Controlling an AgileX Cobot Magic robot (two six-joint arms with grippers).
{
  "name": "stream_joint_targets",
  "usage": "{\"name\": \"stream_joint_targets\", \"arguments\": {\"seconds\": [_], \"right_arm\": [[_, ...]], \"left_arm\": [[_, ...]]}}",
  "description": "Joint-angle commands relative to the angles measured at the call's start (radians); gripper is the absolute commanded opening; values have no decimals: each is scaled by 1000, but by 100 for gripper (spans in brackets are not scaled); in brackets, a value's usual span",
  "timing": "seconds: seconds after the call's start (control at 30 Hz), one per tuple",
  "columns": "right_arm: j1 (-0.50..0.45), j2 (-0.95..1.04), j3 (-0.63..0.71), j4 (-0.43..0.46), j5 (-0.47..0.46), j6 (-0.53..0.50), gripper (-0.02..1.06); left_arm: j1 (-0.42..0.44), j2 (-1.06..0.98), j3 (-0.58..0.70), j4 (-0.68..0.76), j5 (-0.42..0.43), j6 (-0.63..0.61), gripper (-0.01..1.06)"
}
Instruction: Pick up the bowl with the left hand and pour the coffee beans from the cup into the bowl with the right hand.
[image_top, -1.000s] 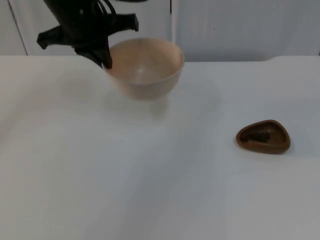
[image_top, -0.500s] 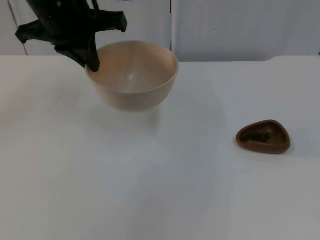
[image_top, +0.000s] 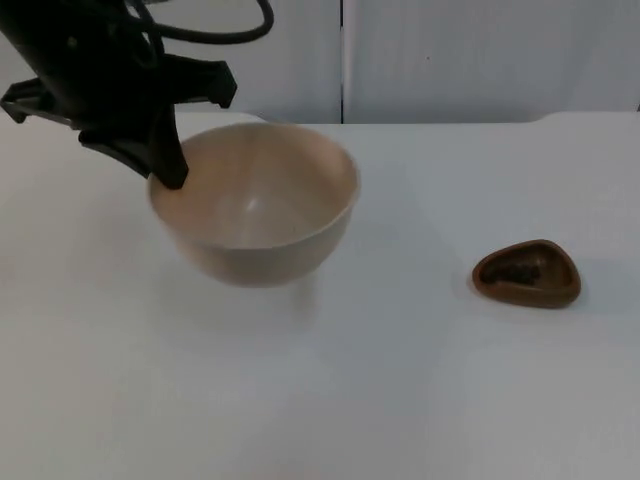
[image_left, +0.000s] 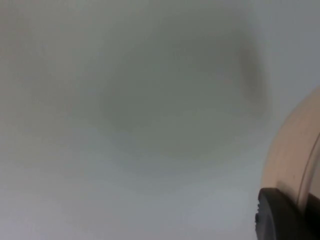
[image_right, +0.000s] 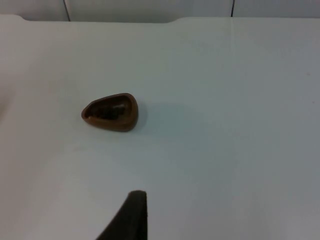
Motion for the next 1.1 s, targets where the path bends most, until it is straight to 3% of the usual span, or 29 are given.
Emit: {"name": "stream_joint_targets", "arguments": {"seconds": [0.0,0.33,0.57,0.83,1.07], "right_arm": [[-4,-4,7,-3,-3,-5,105],[-4,-4,7,-3,-3,-5,105],[-4,-4,7,-3,-3,-5,105],[-4,-4,7,-3,-3,-5,105],[-4,-4,7,7,-5,0,105]], "left_arm": [[-24,-32,19,-28,-17,11,0],[-204,-55,31,37,-19,-10,0],[-228,-55,31,98,-19,-43,0],[-228,-55,31,263,-15,-191,0],[-228,-53,31,265,-17,-196,0]]}}
